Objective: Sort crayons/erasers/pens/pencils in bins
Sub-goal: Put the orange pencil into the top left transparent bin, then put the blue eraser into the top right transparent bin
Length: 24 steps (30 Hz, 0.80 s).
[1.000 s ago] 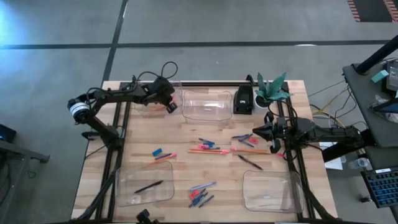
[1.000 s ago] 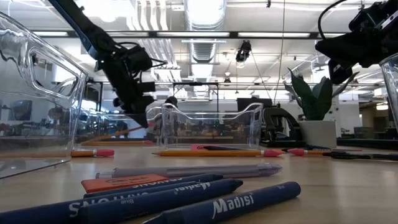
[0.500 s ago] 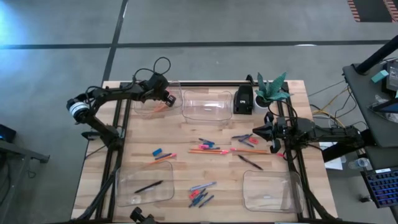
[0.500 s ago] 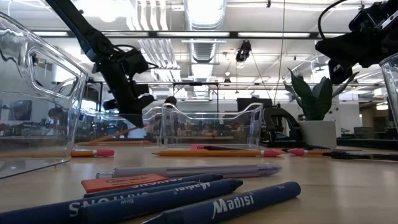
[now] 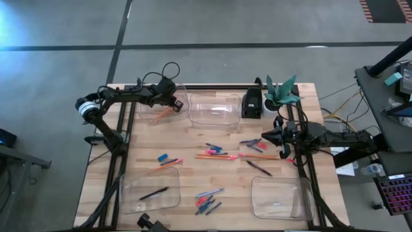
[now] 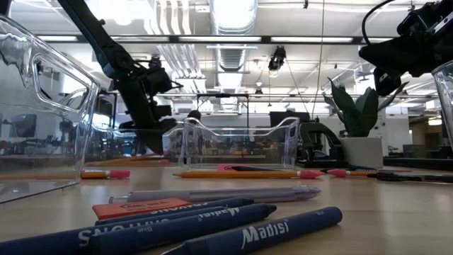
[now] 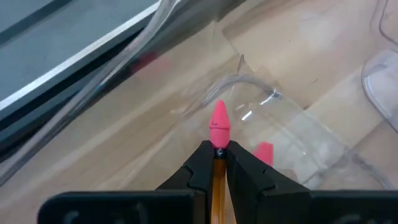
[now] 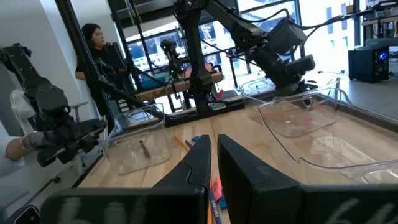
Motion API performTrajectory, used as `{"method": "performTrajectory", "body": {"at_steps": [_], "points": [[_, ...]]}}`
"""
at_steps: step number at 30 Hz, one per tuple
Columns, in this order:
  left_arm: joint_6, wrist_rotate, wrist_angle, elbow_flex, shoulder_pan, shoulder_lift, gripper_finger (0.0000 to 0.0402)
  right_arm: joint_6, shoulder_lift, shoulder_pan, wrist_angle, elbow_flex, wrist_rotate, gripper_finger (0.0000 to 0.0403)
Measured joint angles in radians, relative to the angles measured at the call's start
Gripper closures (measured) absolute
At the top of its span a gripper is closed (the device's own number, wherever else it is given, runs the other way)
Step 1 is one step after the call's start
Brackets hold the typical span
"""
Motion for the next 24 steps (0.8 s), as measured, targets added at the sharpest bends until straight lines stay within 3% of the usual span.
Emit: {"method": "performTrajectory", "body": {"at_steps": [16,24], "points": [[0.026,-0.002,0.006,0.003,0.0,-0.004,0.0321,0.0,0.0,0.0,0.0,0.0,0.0,0.038],[0.008,0.032,0.006,0.02,-0.008,-0.113,0.0319,0.0,0.0,0.0,0.0,0.0,0.0,0.038]]}}
